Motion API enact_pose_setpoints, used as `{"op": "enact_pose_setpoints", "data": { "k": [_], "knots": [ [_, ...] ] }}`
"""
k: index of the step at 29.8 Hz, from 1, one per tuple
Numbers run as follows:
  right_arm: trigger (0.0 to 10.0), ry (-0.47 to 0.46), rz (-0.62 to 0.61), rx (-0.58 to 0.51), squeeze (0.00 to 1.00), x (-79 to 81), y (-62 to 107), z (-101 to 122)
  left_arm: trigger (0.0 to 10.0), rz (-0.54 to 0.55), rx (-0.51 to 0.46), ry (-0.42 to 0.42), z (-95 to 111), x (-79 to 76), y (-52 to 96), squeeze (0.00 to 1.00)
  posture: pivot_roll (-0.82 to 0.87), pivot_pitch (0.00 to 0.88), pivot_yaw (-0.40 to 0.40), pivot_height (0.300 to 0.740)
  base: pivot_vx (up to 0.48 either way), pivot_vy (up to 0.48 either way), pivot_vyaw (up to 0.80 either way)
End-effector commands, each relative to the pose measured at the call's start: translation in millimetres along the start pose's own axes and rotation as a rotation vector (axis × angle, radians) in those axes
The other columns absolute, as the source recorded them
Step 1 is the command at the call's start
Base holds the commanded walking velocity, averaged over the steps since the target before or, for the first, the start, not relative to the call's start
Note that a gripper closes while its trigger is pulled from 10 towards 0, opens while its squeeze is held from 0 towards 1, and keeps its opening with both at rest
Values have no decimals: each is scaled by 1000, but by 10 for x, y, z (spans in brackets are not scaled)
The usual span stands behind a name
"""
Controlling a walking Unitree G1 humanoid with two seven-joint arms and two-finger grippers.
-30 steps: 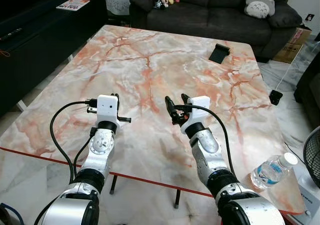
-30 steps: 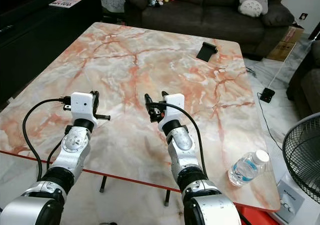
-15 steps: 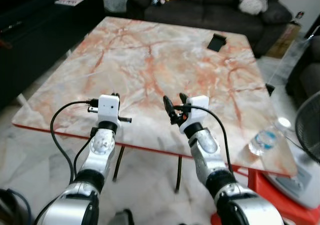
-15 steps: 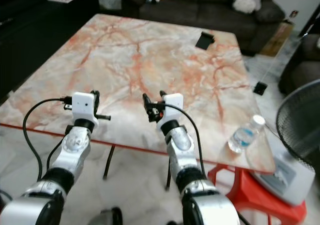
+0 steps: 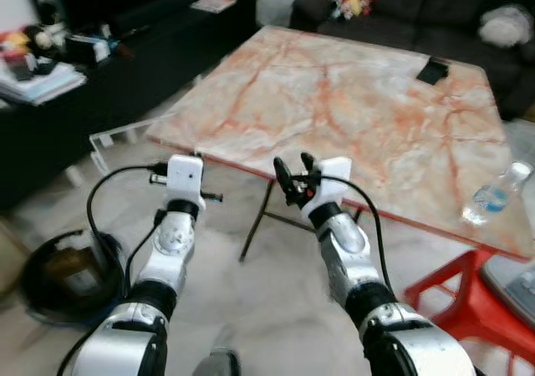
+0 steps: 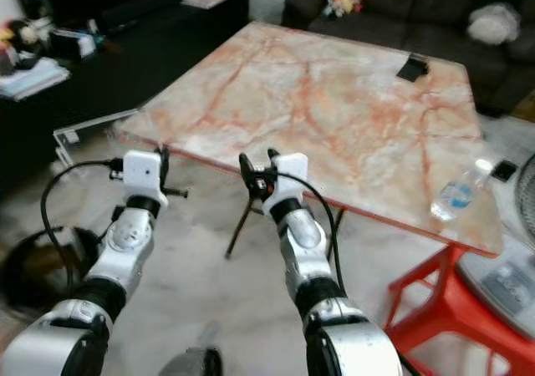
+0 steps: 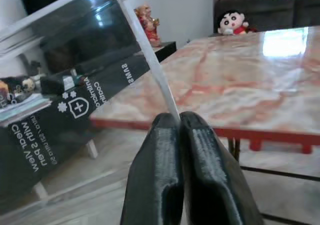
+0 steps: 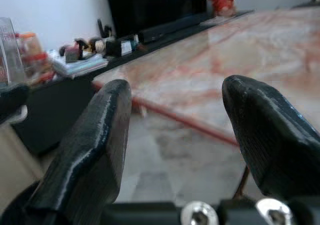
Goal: Picking trash to rubbish bin
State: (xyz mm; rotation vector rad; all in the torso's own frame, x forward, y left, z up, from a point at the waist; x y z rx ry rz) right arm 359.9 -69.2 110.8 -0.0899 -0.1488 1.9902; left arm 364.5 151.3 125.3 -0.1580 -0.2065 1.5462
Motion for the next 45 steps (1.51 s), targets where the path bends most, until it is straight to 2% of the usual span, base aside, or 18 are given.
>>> {"op": "enact_pose_setpoints", "data": {
  "k": [1,7,11,13,15,19,20,21,25,26,27,30,32,35,37,38,40,45],
  "knots": [
    [10000,6,-18,-11,0,-65,-5,35,10000,-16,-16,-2,47,-33,-35,0,107,5,-58,740,-311,0,0],
    [10000,5,-29,34,0,-96,54,-62,10000,-21,37,17,-38,12,-12,0,107,0,-59,740,-203,0,0],
    [10000,5,-57,123,0,-170,178,-244,10000,-19,166,58,-237,75,59,0,105,0,-60,740,0,0,0],
    [10000,0,-100,278,0,-269,422,-542,10000,-26,356,82,-544,140,244,0,105,5,-63,740,0,0,0],
    [10000,-4,-110,307,0,-287,471,-595,10000,-26,380,71,-588,156,280,0,99,9,-65,740,0,0,0],
    [10000,-32,-183,481,0,-376,801,-904,10000,-5,520,58,-811,240,483,0,89,19,-65,740,0,0,0],
    [10000,-32,-183,481,0,-376,801,-904,10000,-5,520,58,-811,240,483,0,89,19,-65,740,0,0,0],
    [10000,-45,-215,577,0,-403,1004,-1063,10000,-1,593,65,-919,264,594,0,87,27,-66,740,0,0,0],
    [10000,-73,-256,746,0,-385,1407,-1333,10000,27,747,89,-1130,320,853,0,82,34,-67,740,0,0,0],
    [10000,-73,-256,746,0,-385,1407,-1333,10000,27,747,89,-1130,320,853,0,82,34,-67,740,0,0,0],
    [10000,-92,-283,812,0,-374,1573,-1427,10000,18,817,88,-1222,320,985,0,83,34,-68,740,0,0,0],
    [10000,-110,-310,879,0,-349,1742,-1516,10000,-2,903,31,-1326,338,1158,0,83,34,-68,740,0,0,0],
    [10000,-132,-338,946,0,-315,1928,-1602,10000,-6,991,-28,-1428,380,1361,0,77,36,-66,740,0,0,0],
    [10000,-146,-359,981,0,-300,2026,-1642,10000,2,1038,-52,-1480,413,1480,0,78,37,-66,740,0,0,0],
    [10000,-148,-377,1015,0,-286,2134,-1681,10000,4,1127,-104,-1572,475,1730,0,79,42,-63,740,0,0,0],
    [10000,-148,-377,1015,0,-286,2134,-1681,10000,4,1127,-104,-1572,475,1730,0,79,42,-63,740,0,0,0],
    [10000,-154,-403,1025,0,-307,2168,-1686,10000,-11,1181,-120,-1626,480,1897,0,79,42,-63,740,0,0,0],
    [10000,-147,-418,1023,0,-359,2160,-1670,10000,3,1175,-117,-1625,490,1903,0,73,43,-57,740,0,0,0]
  ]
}}
Point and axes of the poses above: a point about 5 cm out from each wrist's last joint towards the gripper, its own y axis pointing back from the gripper into the wrist, its own z axis along the axis of the wrist's last joint, x = y × z, the point moved 1 cm from there along -y, pointing out of the wrist towards the gripper, and after that the axes turned 8 degrees about y, right-handed, at the moved point
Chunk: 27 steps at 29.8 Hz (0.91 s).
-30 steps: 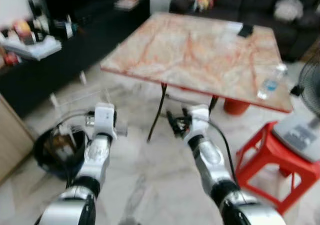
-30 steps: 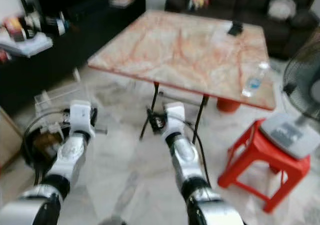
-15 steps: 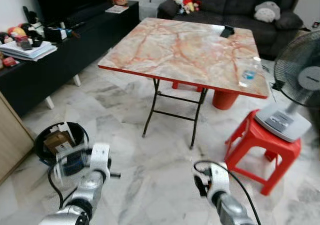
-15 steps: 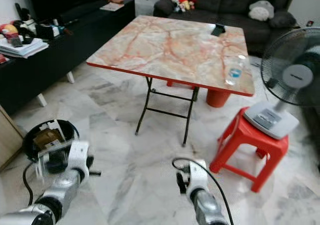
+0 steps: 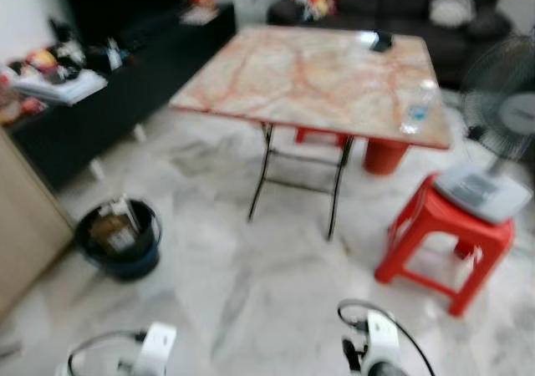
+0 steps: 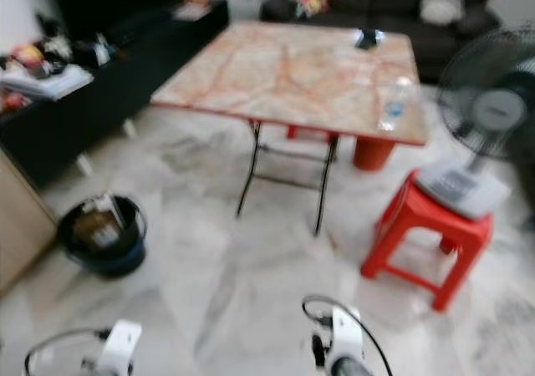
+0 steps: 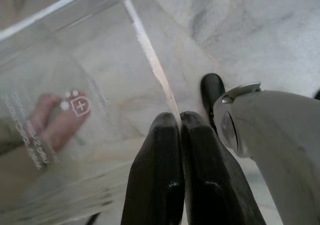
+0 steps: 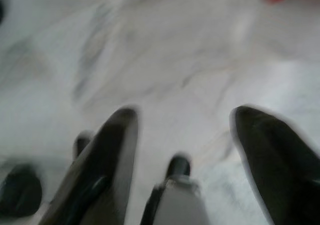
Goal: Picking trash to rubbish bin
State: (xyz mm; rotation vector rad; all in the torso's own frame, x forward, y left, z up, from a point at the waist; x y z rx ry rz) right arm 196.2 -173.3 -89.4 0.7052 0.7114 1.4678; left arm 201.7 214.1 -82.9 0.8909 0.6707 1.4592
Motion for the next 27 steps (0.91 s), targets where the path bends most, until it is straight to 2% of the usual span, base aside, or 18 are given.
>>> {"op": "enact_pose_setpoints", "data": {
  "k": [1,7,14,19,27],
  "knots": [
    [10000,-5,-19,-16,0,-60,-9,74,10000,-3,-61,-9,192,-32,-14,0,78,44,-58,740,0,0,0],
    [10000,-9,-12,-35,0,-25,-28,161,10000,11,-95,12,289,-11,-15,0,81,42,-61,740,0,0,0],
    [10000,11,3,-47,0,12,-32,182,10000,11,-78,21,249,-35,-17,0,87,48,-65,740,0,0,0],
    [10000,19,-7,-42,0,-11,-21,137,10000,7,-51,21,161,-57,-15,0,91,61,-75,740,0,0,756],
    [10000,-3,-3,-28,0,-10,-16,96,10000,10,-46,18,130,-62,-13,0,88,63,-73,740,272,0,0]
  ]
}}
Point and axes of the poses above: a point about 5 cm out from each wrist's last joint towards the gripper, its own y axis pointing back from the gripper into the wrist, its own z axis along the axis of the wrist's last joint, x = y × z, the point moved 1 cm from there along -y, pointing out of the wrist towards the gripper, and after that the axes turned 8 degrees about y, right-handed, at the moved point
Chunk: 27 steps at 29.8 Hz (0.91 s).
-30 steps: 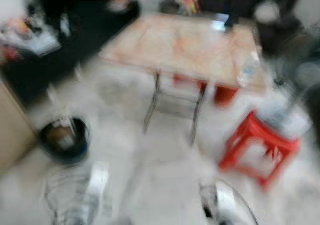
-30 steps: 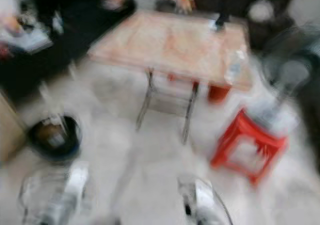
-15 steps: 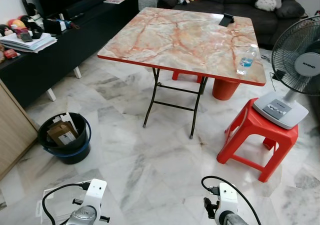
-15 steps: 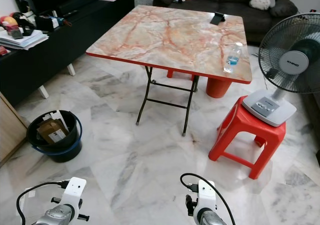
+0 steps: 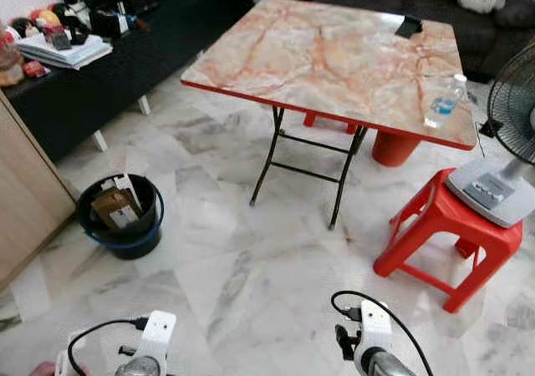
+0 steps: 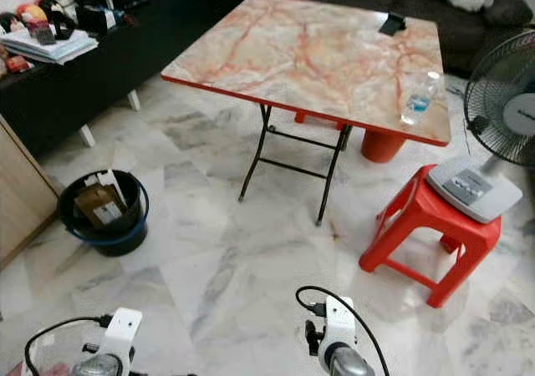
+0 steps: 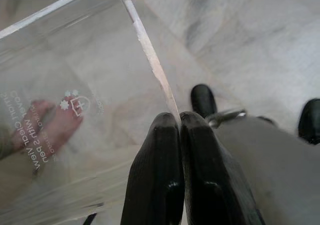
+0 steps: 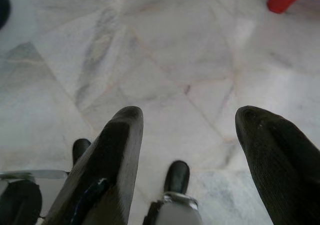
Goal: Picking trash to rubbish bin
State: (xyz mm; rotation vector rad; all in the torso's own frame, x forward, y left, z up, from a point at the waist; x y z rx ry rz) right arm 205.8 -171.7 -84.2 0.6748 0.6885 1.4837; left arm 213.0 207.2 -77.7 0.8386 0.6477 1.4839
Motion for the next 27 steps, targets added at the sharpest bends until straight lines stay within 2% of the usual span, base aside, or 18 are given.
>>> {"op": "enact_pose_setpoints", "data": {
  "k": [1,6,12,20,27],
  "knots": [
    [10000,-13,-3,7,0,-17,2,-8,10000,7,5,-7,-1,-6,-2,0,88,63,-73,740,300,0,0],
    [10000,20,-5,-8,0,-11,-5,30,10000,-2,-1,-7,16,-24,-4,0,86,57,-67,740,308,0,0],
    [10000,18,-3,-18,0,0,-7,43,10000,-10,-7,-9,27,-30,-4,0,84,47,-59,740,359,0,771],
    [10000,30,7,4,0,18,1,-9,10000,-15,-14,-14,41,-40,-6,0,91,34,-60,740,383,0,0],
    [10000,48,11,-5,0,21,0,2,10000,-18,-10,-16,26,-53,-5,0,92,25,-62,740,404,0,688]
  ]
}}
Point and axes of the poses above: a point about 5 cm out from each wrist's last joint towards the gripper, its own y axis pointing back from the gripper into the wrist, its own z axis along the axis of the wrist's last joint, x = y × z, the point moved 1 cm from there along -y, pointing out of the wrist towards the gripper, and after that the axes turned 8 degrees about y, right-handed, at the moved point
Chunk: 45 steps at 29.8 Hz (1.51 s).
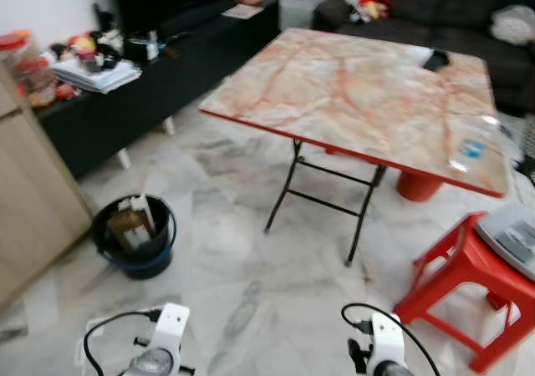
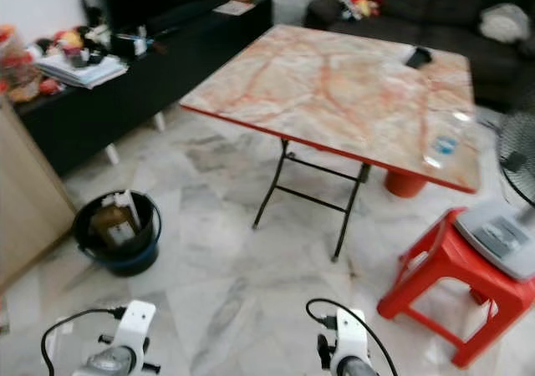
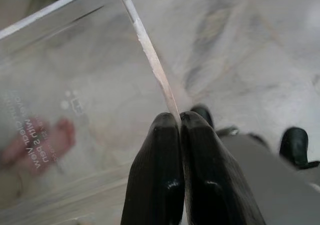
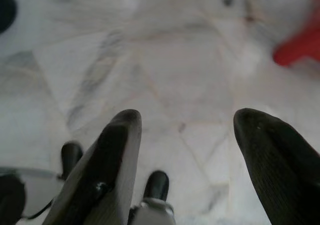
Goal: Picking trash to rubbish bin
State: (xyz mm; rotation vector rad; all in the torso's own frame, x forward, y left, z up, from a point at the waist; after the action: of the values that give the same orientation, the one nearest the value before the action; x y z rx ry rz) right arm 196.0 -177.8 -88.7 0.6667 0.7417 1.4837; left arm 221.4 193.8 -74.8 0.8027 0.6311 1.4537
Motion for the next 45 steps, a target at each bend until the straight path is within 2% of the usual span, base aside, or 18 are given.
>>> {"op": "enact_pose_setpoints", "data": {
  "k": [1,10,18,24,27,34,38,45],
  "knots": [
    [10000,13,21,-36,0,79,-26,117,10000,19,21,-9,-72,72,14,0,92,25,-62,740,480,0,800],
    [10000,9,20,-44,0,78,-30,143,10000,19,22,-5,-72,65,13,0,97,29,-68,740,420,0,774],
    [10000,16,20,-43,0,74,-30,141,10000,19,19,6,-60,53,10,0,95,53,-75,740,440,0,152],
    [10000,21,16,-37,0,67,-26,119,10000,18,19,8,-58,46,9,0,91,58,-73,740,371,0,800],
    [10000,-15,23,-31,0,78,-24,103,10000,16,19,7,-50,45,7,0,95,64,-76,740,368,0,0],
    [10000,17,35,-40,0,104,-30,133,10000,19,18,9,-43,50,7,0,96,70,-77,740,363,0,0],
    [10000,38,24,-43,0,94,-31,141,10000,19,17,7,-40,53,6,0,97,71,-75,740,365,0,634],
    [10000,5,19,-43,0,91,-30,136,10000,19,16,5,-36,55,6,0,100,75,-76,740,362,0,629]
  ]
}}
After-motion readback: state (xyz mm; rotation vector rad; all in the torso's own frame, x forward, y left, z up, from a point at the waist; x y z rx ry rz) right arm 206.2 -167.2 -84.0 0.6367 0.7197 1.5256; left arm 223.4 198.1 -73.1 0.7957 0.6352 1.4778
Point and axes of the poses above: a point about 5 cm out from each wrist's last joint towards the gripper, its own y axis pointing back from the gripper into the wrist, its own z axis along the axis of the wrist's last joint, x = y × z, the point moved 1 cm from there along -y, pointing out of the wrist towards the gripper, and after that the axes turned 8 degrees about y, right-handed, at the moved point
